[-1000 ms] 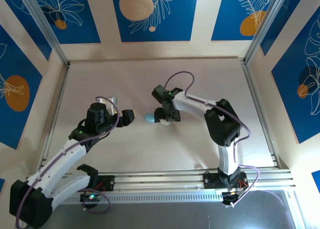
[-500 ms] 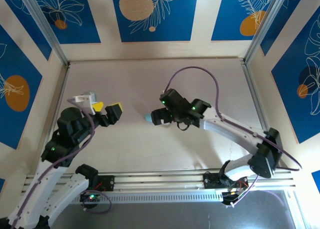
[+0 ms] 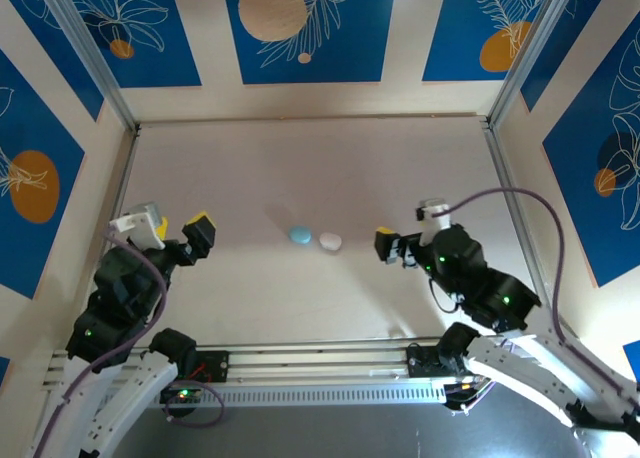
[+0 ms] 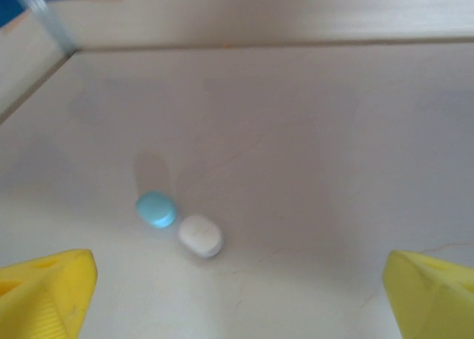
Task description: Insert the wireless bluetooth earbuds into the charging case
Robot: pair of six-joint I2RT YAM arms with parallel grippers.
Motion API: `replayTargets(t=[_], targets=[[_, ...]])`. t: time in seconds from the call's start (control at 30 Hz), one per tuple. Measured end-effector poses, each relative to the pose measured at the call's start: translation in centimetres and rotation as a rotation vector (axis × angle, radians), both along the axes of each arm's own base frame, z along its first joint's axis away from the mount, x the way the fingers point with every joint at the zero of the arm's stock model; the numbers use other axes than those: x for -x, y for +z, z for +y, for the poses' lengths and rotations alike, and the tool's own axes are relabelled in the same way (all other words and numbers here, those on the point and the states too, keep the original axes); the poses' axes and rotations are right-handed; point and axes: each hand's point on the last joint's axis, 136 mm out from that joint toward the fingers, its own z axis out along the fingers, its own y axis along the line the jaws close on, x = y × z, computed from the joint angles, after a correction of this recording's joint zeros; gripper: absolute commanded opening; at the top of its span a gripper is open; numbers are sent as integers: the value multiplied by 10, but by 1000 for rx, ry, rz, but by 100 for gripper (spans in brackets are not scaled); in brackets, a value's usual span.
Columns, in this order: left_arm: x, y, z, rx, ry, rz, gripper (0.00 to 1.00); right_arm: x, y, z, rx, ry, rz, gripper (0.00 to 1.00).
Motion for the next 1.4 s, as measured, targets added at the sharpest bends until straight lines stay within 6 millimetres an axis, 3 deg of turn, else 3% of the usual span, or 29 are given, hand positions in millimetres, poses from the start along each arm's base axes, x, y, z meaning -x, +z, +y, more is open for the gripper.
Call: replayTargets(t=[0.2,0.47,0.67,0.9,1.13,1.4], targets=[[-31,-55,-2,-100,56,136,100,-13,-22,-46,2,-143,-13,99],[-71,-87,-4,-249,84,178,100,-39,-55,-74,-62,-230,-19,99],[-95,-124,22,-339,146,237,100,-52,-92,-93,-101,-288,-37,99],[-113,-176,46,-389,168,352,100,-72,-109,-125,-122,-402,-53,99],[-136,-202,48,-428,140,339,100,-87,-145,-152,-122,-506,5,99],[-156,-230,42,-477,93,322,100,-108,-179,-161,-127,-535,71,99]])
